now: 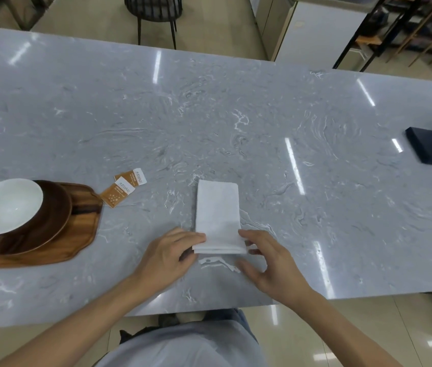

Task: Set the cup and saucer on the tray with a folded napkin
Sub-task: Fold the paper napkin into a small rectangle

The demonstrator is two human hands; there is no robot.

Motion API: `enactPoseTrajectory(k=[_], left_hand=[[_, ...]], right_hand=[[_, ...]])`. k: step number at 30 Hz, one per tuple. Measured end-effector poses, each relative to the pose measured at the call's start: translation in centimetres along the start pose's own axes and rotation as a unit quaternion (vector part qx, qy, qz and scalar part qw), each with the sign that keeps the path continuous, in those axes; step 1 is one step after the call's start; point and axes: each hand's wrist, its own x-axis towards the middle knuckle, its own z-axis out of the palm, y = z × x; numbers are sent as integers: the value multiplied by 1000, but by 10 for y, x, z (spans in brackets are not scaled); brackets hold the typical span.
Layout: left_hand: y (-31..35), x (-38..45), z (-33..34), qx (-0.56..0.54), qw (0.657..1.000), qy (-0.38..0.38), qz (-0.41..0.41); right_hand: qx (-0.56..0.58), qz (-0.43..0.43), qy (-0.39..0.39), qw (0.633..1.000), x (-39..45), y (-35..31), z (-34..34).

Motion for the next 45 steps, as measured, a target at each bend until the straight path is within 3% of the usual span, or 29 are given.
enactPoseTrajectory(k=[4, 9, 15, 22, 31, 36, 45], left_hand=[[-1, 1, 2, -8, 1000, -3, 8], [-5, 7, 1, -51, 999, 2, 0], [-10, 23, 0, -39, 999, 0, -16], [-12, 59, 8, -84, 985, 81, -128], [-20, 85, 19, -145, 956, 85, -242], [-26, 77, 16, -166, 955, 50, -239], [-19, 82, 23, -122, 949, 145, -251]], right_hand=[[-47, 27, -12, 998, 7, 21, 10], [-27, 25, 13, 999, 18, 26, 19], [45, 83, 35, 995, 27, 20, 20], [94, 213, 67, 970, 51, 17, 25], [36, 344, 120, 930, 67, 12, 38], [11, 360, 133, 923, 70, 8, 41], [-9, 381, 125, 916, 76, 3, 43]])
